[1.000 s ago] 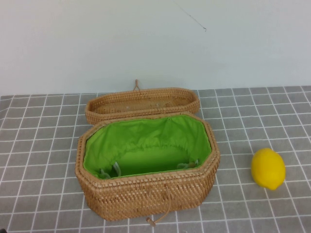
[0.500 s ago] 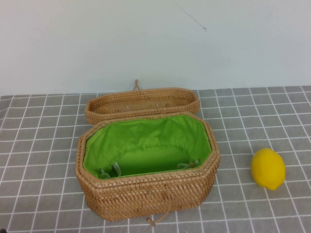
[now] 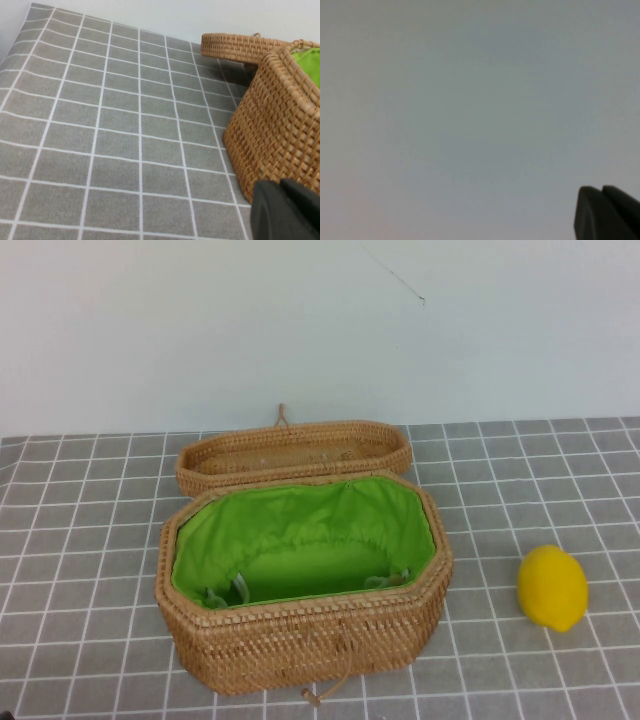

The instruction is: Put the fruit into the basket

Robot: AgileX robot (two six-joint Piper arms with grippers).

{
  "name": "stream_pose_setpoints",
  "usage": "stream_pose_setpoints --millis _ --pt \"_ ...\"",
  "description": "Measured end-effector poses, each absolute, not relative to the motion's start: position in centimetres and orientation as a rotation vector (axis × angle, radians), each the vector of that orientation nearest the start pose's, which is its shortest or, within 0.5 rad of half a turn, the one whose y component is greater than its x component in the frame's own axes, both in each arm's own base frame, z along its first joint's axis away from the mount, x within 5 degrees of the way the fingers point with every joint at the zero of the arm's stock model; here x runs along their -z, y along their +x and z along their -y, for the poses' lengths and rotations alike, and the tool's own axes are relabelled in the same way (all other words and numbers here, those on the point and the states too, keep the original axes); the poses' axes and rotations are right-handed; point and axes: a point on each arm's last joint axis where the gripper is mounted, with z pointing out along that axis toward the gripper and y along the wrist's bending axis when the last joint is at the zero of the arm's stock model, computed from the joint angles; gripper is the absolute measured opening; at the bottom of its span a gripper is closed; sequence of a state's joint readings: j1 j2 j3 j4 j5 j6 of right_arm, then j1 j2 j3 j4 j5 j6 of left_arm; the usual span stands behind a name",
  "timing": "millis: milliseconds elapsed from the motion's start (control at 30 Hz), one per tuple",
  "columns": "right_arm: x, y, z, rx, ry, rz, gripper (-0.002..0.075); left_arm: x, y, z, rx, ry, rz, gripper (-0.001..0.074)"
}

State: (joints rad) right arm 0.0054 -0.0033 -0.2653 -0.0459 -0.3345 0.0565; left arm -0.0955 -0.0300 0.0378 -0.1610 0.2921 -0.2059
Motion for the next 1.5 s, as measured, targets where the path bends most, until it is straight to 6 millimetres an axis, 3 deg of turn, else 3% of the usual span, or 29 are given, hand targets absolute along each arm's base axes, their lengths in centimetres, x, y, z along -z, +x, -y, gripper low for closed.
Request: stream_pose_setpoints --millis 167,367,567,733,900,1067,1200,1333,1500 --pt "-35.1 0.7 0.0 -0.058 0.029 -1.099 -0.0002 -17.6 5.3 0.9 0.369 -0.203 -1.783 0.0001" --pt "-39.3 1.4 -0.1 -0.091 0.045 -1.336 -0.0003 -17.6 5.3 0.9 0.369 -0.203 -1.782 0.0001" --pt "-43.2 4.5 -1.4 -0.285 0.056 -1.698 -0.0002 -17.6 5.3 0.9 0.369 -0.203 -1.782 0.0001" --pt "-45.0 7.7 -2.4 -0.283 -0.128 -1.851 -0.0002 -17.6 5.3 0.9 0.369 -0.203 -1.782 0.0001" --pt "-45.2 10.5 -3.3 -0.488 -0.066 -1.84 -0.0002 -17.6 5.3 0.9 0.369 -0.203 -1.782 0.0001" --pt "-44.2 12.9 -3.7 -0.554 -0.06 -1.931 -0.0002 -17.6 5.3 0.9 0.369 -0.203 -1.782 0.0001" --pt "-43.0 15.0 -4.7 -0.621 -0.229 -2.013 -0.0001 -17.6 5.3 0.9 0.369 -0.203 -1.782 0.0001" --pt "-41.5 17.2 -5.3 -0.725 -0.223 -2.123 0.0005 -17.6 5.3 0.9 0.369 -0.203 -1.782 0.0001" --pt "-39.7 19.1 -6.0 -0.659 -0.232 -2.239 0.0006 -17.6 5.3 0.9 0.369 -0.203 -1.782 0.0001"
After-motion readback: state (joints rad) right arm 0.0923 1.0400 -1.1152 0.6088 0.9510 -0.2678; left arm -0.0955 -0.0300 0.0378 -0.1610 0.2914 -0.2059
